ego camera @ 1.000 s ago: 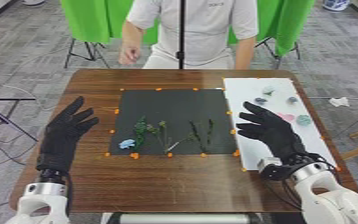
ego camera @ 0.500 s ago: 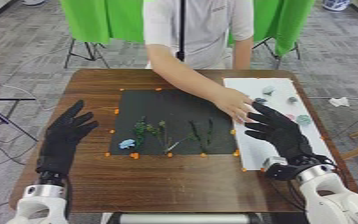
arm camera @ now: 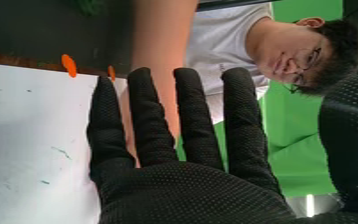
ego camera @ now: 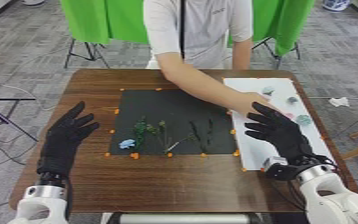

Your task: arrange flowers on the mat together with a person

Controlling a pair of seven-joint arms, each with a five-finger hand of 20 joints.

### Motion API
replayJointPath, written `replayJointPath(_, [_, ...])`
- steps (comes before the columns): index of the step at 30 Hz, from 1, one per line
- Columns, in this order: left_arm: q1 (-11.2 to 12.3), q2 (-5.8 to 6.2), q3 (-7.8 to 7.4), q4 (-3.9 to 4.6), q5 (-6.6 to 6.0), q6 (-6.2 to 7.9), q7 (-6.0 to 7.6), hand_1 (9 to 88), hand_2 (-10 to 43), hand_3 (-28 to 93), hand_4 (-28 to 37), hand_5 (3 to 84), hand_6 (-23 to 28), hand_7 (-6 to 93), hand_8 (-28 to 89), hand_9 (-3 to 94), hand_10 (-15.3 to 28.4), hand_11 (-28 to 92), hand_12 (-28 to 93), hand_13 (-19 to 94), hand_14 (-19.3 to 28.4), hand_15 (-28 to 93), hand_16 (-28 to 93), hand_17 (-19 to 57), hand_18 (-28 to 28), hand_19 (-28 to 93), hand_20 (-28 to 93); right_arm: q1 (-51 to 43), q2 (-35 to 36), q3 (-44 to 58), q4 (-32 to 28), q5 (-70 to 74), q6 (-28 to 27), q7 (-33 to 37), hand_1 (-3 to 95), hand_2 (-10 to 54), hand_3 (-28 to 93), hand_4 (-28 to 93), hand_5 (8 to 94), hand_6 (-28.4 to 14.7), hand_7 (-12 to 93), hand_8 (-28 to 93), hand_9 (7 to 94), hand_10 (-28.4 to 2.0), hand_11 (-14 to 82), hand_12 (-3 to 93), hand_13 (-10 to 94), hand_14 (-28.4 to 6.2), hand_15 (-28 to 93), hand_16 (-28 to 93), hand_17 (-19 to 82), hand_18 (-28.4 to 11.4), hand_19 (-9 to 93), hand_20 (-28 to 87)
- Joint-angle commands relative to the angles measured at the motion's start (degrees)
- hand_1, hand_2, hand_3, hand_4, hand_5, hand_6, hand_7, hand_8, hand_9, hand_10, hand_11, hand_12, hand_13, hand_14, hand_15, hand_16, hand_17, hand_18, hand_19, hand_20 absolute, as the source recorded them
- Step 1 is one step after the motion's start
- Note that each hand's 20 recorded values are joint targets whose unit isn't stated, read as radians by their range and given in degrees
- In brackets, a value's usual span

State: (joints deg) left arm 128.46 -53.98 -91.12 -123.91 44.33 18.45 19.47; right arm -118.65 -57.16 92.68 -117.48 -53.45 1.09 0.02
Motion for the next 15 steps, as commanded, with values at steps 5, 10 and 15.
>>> replayJointPath(5, [0.54, 0.37, 0.33, -0.11, -0.61, 0.38, 0.73, 25.0, 3.6, 80, -26.0, 37.2, 4.0, 10.3, -9, 37.5, 16.9, 22, 9, 27, 25.3, 46, -6, -8.4, 25.8, 49, 18, -0.32, 0.16, -0.04, 0.51, 0.1, 0.28, -0.88, 17.2, 1.3, 78, -28, 42.3, 5.4, 14, -12, 44.2, -10.9, 5.9, 14.9, 34, -16.7, 19, 21, 7, -23.8, 48, 18])
replayJointPath(10, [0.25, 0.8, 0.74, -0.05, -0.92, 0.69, 1.35, 25.1, 3.7, 80, -26.0, 37.2, 4.0, 10.4, -9, 37.5, 16.8, 22, 9, 27, 25.3, 46, -6, -8.4, 25.8, 49, 18, 0.01, 0.33, -0.08, 0.69, 0.11, 0.23, -1.23, 17.2, 1.4, 78, -28, 42.3, 5.4, 15, -13, 44.3, -10.9, 6.0, 14.8, 34, -16.7, 19, 21, 7, -23.8, 48, 18])
replayJointPath(15, [0.32, 0.85, 0.75, -0.06, -0.98, 0.75, 1.49, 25.1, 3.7, 80, -25.9, 37.2, 3.9, 10.4, -9, 37.4, 16.8, 22, 9, 27, 25.3, 46, -6, -8.4, 25.8, 49, 18, 0.4, 0.3, -0.15, 0.76, 0.01, 0.25, -1.14, 17.1, 1.4, 78, -28, 42.3, 5.4, 14, -13, 44.3, -10.8, 6.0, 14.8, 34, -16.7, 19, 21, 7, -23.8, 48, 18])
